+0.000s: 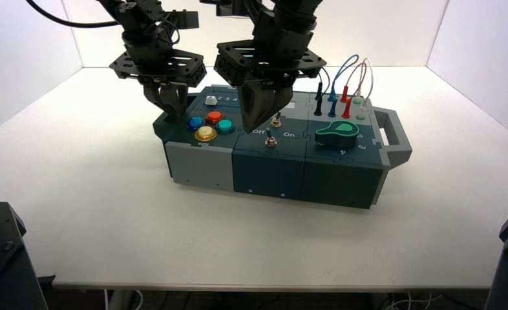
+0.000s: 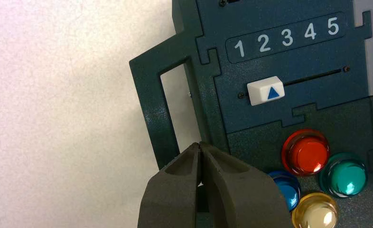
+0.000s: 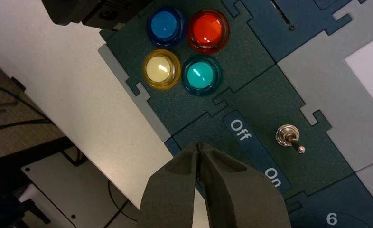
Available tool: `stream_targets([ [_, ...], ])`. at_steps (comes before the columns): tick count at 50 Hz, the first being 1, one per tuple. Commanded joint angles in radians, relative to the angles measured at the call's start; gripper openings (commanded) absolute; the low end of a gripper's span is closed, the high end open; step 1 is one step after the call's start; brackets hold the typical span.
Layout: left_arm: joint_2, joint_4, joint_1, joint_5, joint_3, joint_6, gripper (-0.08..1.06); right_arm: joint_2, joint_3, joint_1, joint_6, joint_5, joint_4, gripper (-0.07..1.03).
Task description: Flip the bottom switch on with the right gripper.
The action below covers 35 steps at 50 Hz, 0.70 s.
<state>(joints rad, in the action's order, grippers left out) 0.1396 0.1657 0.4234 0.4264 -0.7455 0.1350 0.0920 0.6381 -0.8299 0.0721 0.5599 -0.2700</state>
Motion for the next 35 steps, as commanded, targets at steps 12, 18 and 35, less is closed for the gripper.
stream_targets([
  [12,-0.011,0.002,0.008,-0.005,0.018,0.005,-0.03,0.005,0.018,0.048,-0.006,-0.005,-0.003,-0.02],
  [18,-0.011,0.002,0.008,-0.005,0.020,0.005,-0.03,0.000,0.029,0.066,-0.003,-0.008,-0.003,-0.02],
  [35,-0.011,0.002,0.008,-0.003,0.021,0.005,-0.03,-0.006,0.003,0.072,-0.006,-0.012,-0.005,-0.02],
])
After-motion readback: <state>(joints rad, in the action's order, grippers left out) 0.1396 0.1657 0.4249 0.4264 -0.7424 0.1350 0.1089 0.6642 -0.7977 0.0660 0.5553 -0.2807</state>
